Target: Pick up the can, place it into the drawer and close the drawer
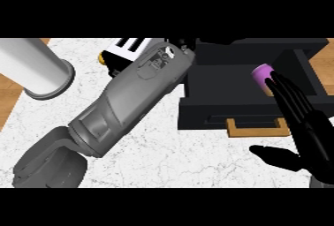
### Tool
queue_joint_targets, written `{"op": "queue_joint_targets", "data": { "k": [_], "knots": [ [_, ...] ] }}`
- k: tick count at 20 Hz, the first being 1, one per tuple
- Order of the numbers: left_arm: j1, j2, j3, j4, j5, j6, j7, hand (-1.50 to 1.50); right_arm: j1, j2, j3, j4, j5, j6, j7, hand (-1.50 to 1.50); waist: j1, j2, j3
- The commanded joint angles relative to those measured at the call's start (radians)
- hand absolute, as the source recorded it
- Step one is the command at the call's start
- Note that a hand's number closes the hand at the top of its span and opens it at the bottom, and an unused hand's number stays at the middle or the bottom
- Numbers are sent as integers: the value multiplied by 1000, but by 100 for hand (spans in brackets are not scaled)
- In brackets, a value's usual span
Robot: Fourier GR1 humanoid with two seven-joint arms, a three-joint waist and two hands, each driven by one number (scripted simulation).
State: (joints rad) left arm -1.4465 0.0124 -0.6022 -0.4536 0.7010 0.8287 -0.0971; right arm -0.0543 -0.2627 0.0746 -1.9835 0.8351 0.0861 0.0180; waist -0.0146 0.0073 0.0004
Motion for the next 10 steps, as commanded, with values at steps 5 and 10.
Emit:
{"op": "queue_joint_targets", "data": {
  "k": [5, 10],
  "knots": [
    [-21, 105, 5, -98, -48, -11, 142, -150, -45, 32, 40, 223, 180, -125, -10, -150, 29, -13, 0],
    [98, 169, -15, -223, -77, -33, 155, -150, -192, 106, 4, 506, 226, -284, -37, -150, 53, -11, 0]
  ]
}}
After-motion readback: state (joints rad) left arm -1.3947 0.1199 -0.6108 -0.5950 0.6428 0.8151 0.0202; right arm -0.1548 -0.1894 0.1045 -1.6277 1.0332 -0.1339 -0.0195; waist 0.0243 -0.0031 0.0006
